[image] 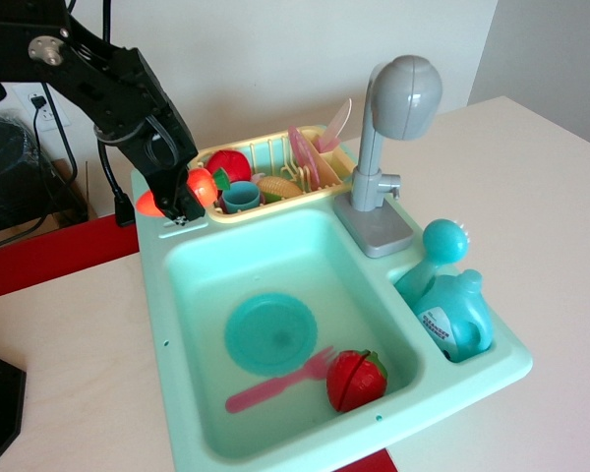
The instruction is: Put carrot on plate
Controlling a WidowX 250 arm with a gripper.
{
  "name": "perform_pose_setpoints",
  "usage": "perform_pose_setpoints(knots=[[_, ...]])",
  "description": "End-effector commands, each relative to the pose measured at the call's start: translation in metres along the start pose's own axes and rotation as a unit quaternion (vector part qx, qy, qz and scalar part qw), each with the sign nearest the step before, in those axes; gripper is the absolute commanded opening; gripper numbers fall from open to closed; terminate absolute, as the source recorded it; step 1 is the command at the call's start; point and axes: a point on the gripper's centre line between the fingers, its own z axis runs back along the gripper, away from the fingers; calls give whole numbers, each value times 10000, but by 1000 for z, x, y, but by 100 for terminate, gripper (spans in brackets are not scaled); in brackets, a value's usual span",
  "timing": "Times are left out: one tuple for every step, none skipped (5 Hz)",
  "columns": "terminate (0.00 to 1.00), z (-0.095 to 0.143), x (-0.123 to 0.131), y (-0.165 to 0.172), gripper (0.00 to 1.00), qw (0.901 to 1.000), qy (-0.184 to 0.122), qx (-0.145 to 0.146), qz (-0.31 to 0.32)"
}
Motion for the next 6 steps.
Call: perform_pose_setpoints(knots=[[0,19,21,-30,0,9989,-414,-122,-154],[0,7,25,-62,0,9977,-320,-476,-349],[0,-15,32,-95,0,9968,-290,-624,-404],[0,-37,38,-113,0,9978,-220,-458,-437],[0,-54,35,-133,0,9982,-47,-358,-471],[0,-62,31,-137,0,9986,48,-282,-439]])
